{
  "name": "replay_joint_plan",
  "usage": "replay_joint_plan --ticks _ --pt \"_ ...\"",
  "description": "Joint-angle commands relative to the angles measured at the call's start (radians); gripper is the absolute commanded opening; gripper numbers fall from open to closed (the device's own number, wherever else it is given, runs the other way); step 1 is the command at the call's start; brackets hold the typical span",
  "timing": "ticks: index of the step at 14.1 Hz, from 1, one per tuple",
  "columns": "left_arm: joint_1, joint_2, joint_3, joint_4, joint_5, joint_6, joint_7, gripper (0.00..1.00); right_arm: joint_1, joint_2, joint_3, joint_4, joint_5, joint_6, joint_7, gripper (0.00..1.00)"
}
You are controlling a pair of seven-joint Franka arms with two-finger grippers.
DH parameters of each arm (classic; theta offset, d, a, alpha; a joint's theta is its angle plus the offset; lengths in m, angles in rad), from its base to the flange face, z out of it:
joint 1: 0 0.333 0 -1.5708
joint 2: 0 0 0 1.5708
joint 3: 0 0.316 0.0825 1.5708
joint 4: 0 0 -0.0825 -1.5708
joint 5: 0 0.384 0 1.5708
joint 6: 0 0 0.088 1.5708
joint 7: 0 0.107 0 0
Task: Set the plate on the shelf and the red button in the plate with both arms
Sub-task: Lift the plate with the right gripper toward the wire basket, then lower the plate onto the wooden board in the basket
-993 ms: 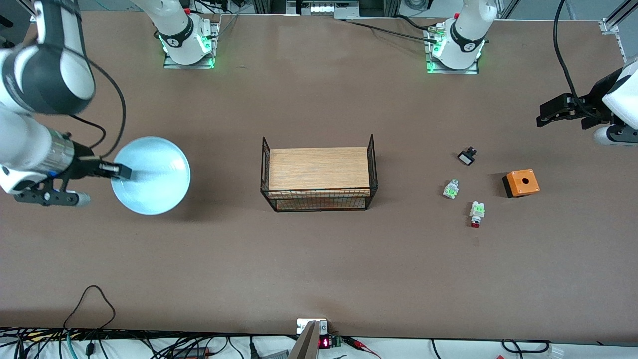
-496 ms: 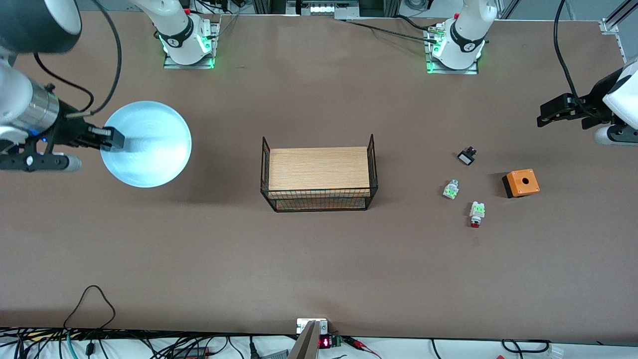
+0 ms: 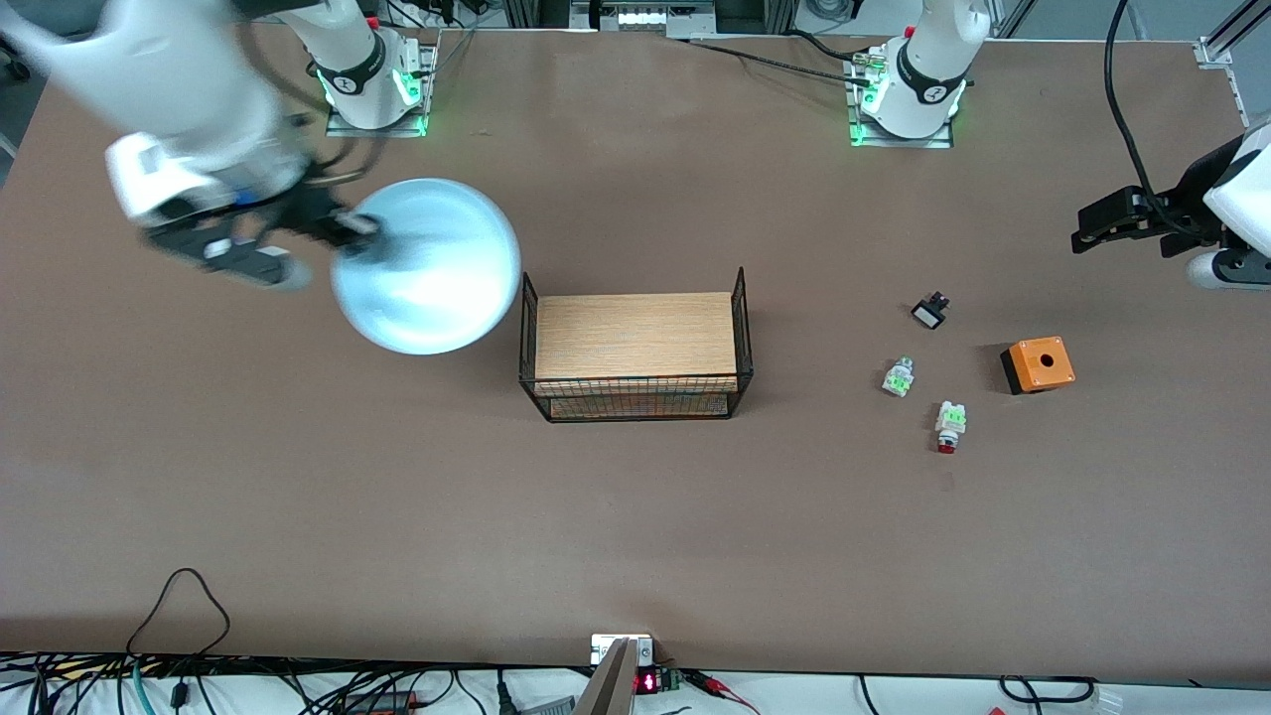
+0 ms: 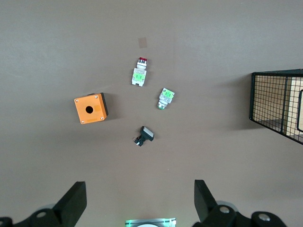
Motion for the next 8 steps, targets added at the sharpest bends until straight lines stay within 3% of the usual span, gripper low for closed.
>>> replay_joint_plan --ticks 1,8 --pt "-0.001 0.002 -0.003 0.008 0.019 0.003 -0.010 1.00 0.102 0.040 -0.010 0.008 -0.009 0.070 0.197 0.00" --pt "0.001 0.002 -0.003 0.008 0.019 0.003 -0.010 1.00 0.271 0.138 -0.013 -0.062 -0.021 0.240 0.463 0.00"
